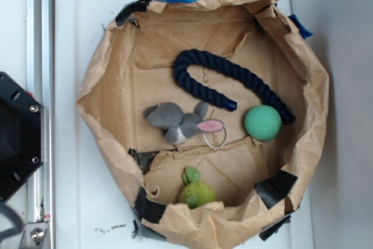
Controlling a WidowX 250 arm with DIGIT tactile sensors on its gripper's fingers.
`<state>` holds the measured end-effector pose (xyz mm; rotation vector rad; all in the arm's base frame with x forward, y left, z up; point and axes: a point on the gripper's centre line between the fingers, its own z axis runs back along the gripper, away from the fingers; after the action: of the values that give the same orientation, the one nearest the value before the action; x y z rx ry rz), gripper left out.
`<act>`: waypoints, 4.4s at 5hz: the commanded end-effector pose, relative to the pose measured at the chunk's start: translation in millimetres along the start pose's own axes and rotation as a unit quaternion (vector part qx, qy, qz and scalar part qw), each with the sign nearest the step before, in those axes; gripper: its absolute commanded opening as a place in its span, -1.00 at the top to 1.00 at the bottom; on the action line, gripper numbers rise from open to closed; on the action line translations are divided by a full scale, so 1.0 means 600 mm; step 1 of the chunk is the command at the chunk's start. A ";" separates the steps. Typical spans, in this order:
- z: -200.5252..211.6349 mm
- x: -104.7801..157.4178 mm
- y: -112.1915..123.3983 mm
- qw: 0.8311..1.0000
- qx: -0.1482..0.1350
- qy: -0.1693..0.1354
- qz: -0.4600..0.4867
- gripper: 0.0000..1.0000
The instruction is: Grab the green animal.
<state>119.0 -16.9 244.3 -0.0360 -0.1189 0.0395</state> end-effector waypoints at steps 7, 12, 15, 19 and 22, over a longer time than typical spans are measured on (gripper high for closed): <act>-0.153 0.203 -0.026 0.935 -0.084 -0.070 -0.336 -1.00; -0.170 0.223 -0.012 0.885 -0.113 -0.047 -0.449 -1.00; -0.173 0.231 0.000 0.788 -0.137 -0.090 -0.593 -1.00; -0.319 0.234 -0.051 0.695 -0.112 -0.079 -0.706 -1.00; -0.335 0.161 -0.120 0.638 -0.152 -0.074 -0.751 -1.00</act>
<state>248.8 -77.9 45.2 -0.2988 -0.2441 -1.6216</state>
